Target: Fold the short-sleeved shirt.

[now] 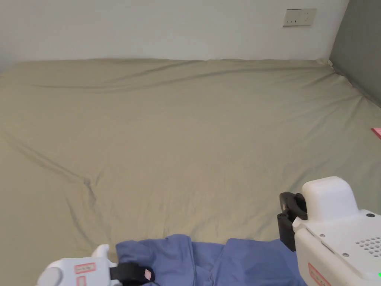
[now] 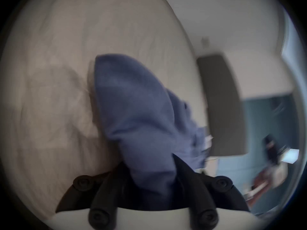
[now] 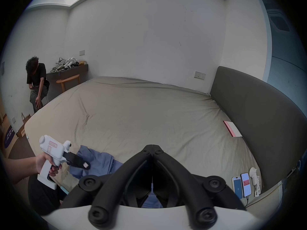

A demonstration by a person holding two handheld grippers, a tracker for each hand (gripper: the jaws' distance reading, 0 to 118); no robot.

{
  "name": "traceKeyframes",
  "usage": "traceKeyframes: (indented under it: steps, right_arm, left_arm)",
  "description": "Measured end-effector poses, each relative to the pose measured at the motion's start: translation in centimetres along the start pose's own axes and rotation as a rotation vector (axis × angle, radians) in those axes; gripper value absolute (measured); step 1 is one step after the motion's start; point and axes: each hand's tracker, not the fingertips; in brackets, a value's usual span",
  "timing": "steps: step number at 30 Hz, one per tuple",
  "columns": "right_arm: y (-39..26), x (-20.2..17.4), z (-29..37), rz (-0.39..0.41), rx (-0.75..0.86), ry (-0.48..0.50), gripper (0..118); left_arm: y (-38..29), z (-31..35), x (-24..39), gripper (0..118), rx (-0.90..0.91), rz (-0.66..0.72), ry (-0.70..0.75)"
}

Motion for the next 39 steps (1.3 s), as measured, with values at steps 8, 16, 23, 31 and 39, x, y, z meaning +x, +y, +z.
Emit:
traceKeyframes:
  steps: [8,16,23,31,39]
  right_arm:
    - [-0.1,0.0,0.2,0.006,-0.009,0.009,2]
    - [0.5,0.4,0.8,-0.003,0.010,0.007,2]
    - [0.8,0.6,1.0,-0.002,0.024,0.011,2]
    - [0.5,1.5,1.2,-0.001,0.014,-0.006,2]
    - [0.0,1.6,1.0,-0.025,-0.002,-0.001,2]
  left_arm:
    - [-0.3,4.1,5.7,10,0.117,-0.251,0.248]
    - [0.3,9.4,4.2,10,0.228,-0.254,0.304]
    - [1.4,15.9,2.8,10,0.347,-0.347,0.702]
    - [1.7,16.5,8.1,10,0.333,-0.349,0.704]
    - [0.6,7.1,14.4,10,0.199,-0.407,0.575]
